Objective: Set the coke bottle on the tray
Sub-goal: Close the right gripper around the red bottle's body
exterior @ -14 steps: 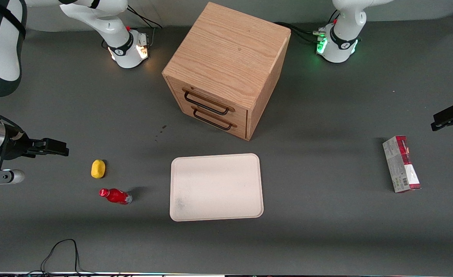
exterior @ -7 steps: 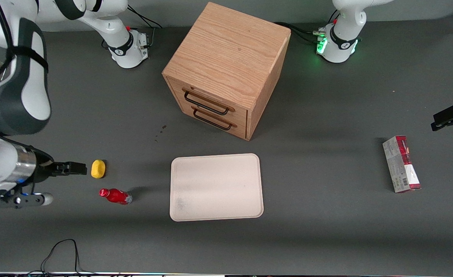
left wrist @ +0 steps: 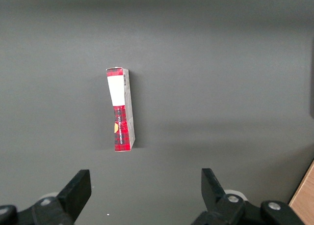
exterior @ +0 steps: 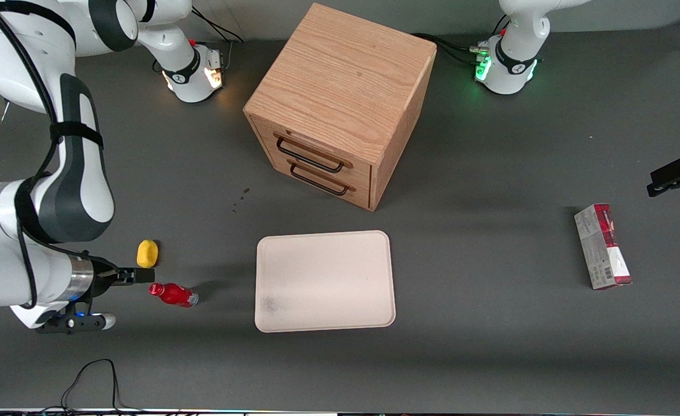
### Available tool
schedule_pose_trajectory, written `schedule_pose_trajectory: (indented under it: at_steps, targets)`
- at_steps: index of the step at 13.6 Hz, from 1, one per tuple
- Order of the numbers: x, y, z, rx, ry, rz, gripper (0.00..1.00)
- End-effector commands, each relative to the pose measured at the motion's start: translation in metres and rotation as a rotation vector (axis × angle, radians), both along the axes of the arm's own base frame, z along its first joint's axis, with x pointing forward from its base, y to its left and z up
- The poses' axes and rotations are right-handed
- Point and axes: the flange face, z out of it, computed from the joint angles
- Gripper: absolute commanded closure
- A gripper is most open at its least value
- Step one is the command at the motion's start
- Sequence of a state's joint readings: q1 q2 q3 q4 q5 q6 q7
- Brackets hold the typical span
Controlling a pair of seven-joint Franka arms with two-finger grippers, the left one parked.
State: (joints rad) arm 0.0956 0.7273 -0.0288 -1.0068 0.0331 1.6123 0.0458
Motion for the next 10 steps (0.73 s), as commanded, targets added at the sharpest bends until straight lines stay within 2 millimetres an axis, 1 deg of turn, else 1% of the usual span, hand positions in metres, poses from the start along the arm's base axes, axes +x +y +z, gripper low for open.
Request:
schedule_pose_trajectory:
  at_steps: [1, 4, 7, 8, 10]
  targets:
    - [0.004, 0.003, -0.011, 0.011, -0.033, -0.009, 0.0]
    - [0.009, 0.003, -0.034, 0.011, -0.047, -0.011, 0.0]
    - [0.003, 0.009, -0.07, 0.008, -0.049, -0.002, 0.0]
    - [0.001, 0.011, -0.077, 0.008, -0.054, -0.001, 0.01]
    - [0.0, 0.01, -0.081, 0.011, -0.055, 0.011, 0.01]
